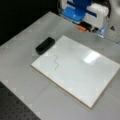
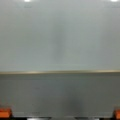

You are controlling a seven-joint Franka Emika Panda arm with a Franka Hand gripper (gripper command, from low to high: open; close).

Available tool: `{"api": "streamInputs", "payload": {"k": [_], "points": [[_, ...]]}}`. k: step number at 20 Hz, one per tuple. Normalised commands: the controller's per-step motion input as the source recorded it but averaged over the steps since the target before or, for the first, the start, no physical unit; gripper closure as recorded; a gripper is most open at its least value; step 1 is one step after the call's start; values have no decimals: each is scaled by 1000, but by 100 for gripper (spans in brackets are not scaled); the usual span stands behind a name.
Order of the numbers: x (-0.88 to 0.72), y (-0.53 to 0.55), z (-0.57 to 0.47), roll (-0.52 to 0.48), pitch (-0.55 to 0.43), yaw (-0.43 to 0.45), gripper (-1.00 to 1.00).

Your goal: Erasing curve lines

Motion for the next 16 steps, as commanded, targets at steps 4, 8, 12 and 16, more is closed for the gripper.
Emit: {"api": "streamInputs", "payload": {"k": [4,8,12,16], "points": [[20,-51,-24,43,62,153,-100],[36,-198,6,-33,68,151,-100],[52,-320,56,-22,76,180,-100],[89,-367,37,-30,75,217,-100]]}}
